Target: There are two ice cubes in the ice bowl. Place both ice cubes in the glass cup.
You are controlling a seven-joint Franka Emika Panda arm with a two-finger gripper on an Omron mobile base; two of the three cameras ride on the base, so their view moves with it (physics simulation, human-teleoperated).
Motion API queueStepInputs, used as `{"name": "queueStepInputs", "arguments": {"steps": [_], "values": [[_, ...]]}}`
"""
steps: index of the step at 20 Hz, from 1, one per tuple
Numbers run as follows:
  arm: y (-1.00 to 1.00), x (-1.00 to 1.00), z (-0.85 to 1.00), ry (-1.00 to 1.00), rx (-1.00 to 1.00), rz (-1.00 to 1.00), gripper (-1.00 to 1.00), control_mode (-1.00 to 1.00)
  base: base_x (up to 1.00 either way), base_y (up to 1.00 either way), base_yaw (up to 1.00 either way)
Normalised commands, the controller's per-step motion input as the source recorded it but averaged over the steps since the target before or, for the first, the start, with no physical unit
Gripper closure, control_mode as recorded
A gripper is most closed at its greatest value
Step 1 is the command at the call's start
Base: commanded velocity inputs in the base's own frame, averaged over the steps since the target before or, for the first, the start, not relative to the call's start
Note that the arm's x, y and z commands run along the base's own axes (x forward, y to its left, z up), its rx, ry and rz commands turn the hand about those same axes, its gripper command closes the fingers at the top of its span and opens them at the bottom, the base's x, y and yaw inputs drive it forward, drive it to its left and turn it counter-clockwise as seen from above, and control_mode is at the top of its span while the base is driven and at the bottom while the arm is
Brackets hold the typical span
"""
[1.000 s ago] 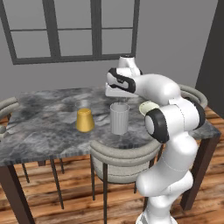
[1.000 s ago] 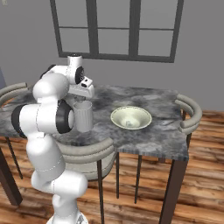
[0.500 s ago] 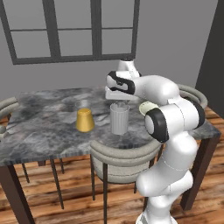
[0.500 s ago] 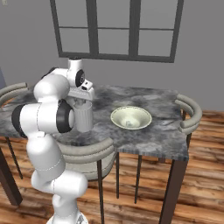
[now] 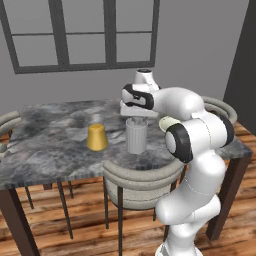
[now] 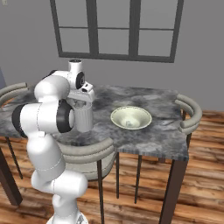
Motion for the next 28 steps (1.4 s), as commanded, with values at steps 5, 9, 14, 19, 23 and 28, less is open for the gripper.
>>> {"name": "queueStepInputs", "arguments": {"steps": [5, 9, 14, 19, 23, 28], "values": [[0.00, 0.04, -0.09, 0.00, 0.00, 0.00, 1.00, -1.00, 0.00, 0.00, 0.00], [0.00, 0.14, -0.07, 0.00, 0.00, 0.00, 1.00, -1.00, 0.00, 0.00, 0.00], [0.00, 0.20, -0.03, 0.00, 0.00, 0.00, 1.00, -1.00, 0.00, 0.00, 0.00], [0.00, 0.12, -0.13, 0.00, 0.00, 0.00, 1.00, -1.00, 0.00, 0.00, 0.00], [0.00, 0.07, -0.21, 0.00, 0.00, 0.01, -1.00, -1.00, 0.00, 0.00, 0.00], [0.00, 0.06, 0.00, 0.00, 0.00, 0.00, -1.00, -1.00, 0.00, 0.00, 0.00]]}}
